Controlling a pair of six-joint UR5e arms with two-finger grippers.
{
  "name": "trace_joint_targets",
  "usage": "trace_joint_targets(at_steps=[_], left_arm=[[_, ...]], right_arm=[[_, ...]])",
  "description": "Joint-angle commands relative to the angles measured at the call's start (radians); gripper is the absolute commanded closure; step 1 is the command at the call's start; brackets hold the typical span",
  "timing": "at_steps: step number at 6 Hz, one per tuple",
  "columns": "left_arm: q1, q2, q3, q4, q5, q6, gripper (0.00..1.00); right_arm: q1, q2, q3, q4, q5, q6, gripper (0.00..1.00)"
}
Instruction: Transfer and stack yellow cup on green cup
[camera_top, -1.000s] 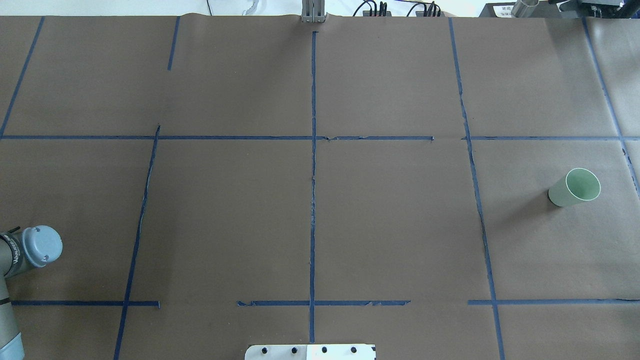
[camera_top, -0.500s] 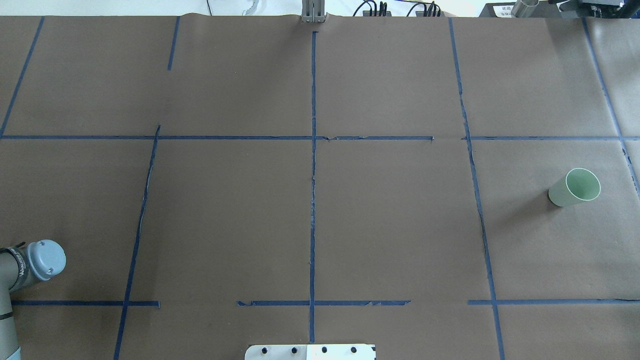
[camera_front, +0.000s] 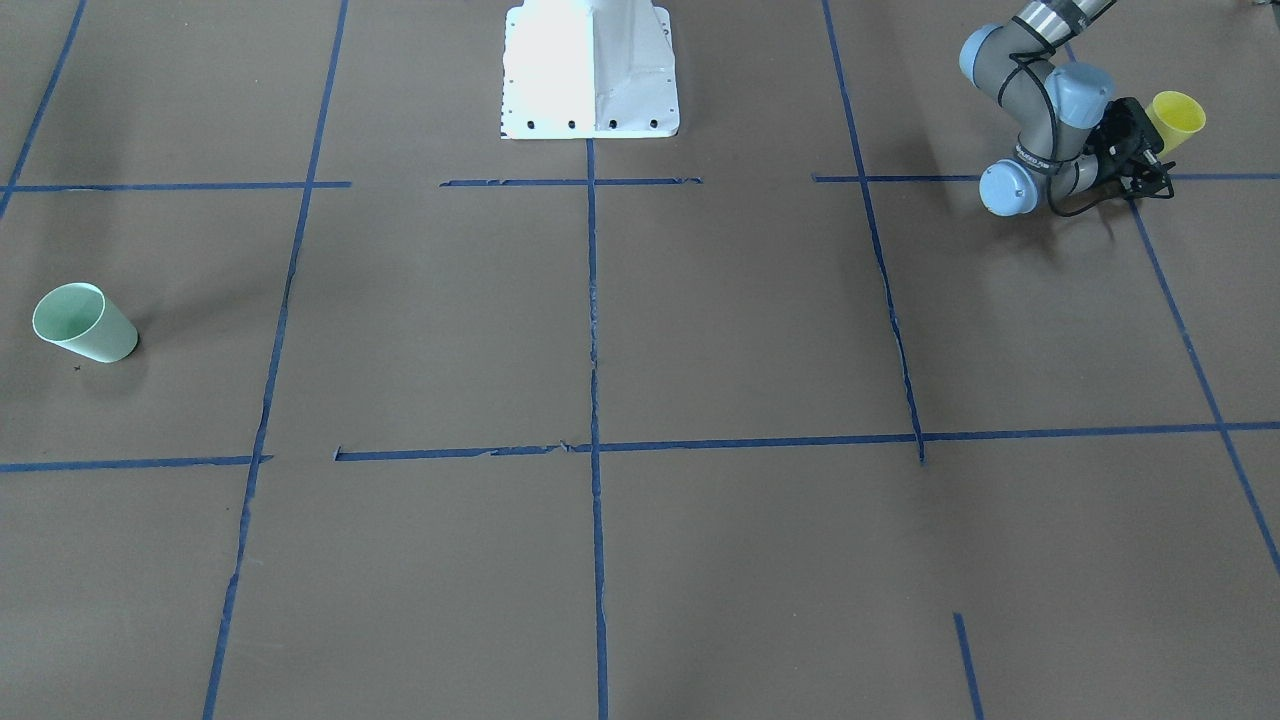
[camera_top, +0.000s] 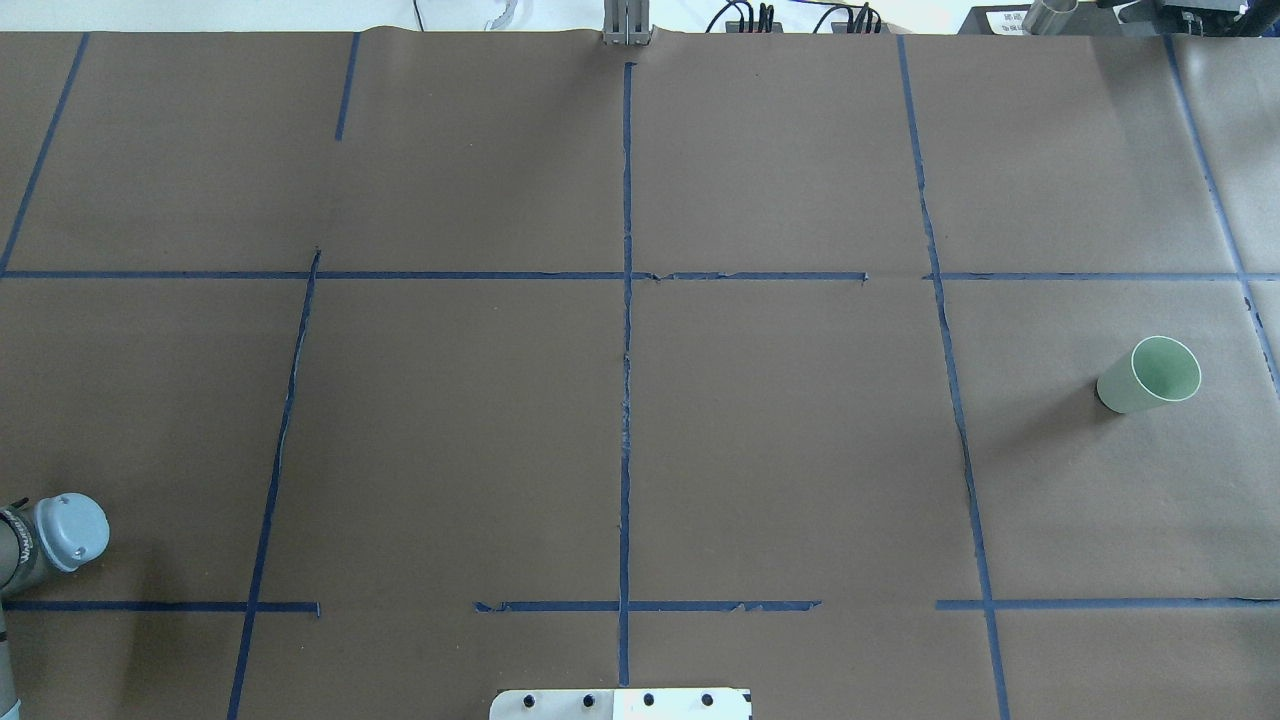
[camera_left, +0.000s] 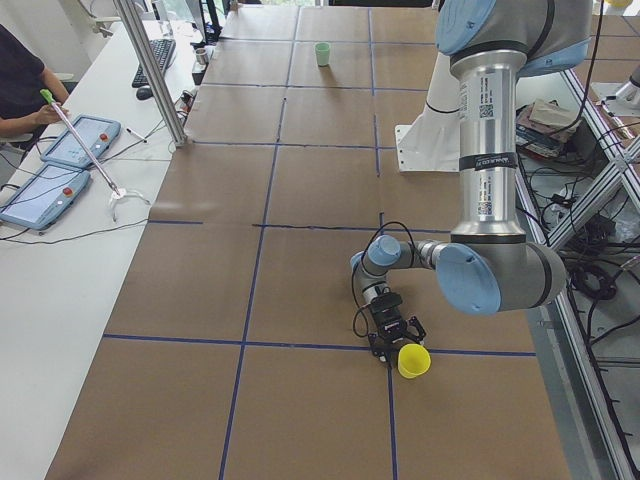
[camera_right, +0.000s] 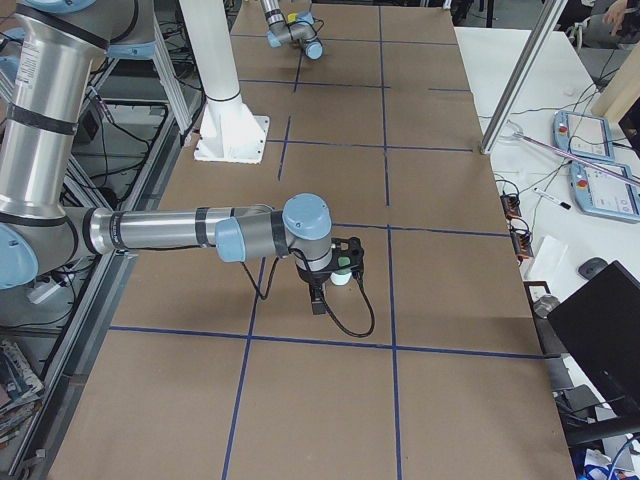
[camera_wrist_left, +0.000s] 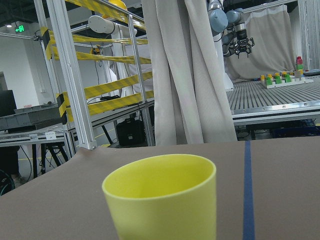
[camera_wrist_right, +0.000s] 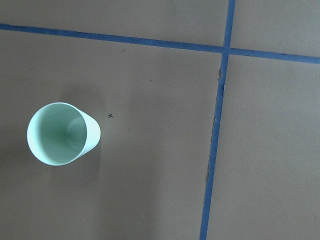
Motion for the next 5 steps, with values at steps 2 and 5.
trace_joint_targets(at_steps=[2, 5], left_arm=[[0.015, 0.094, 0.03, -0.083, 0.009, 0.001, 0.81], [0.004, 0.173, -0.01, -0.13, 0.143, 0.111, 0.99]], right_arm=[[-0.003, 0.001, 0.007, 0.001, 0.003, 0.003, 0.0], [-0.003, -0.002, 0.007, 0.039, 0.021, 0.011, 0.0]])
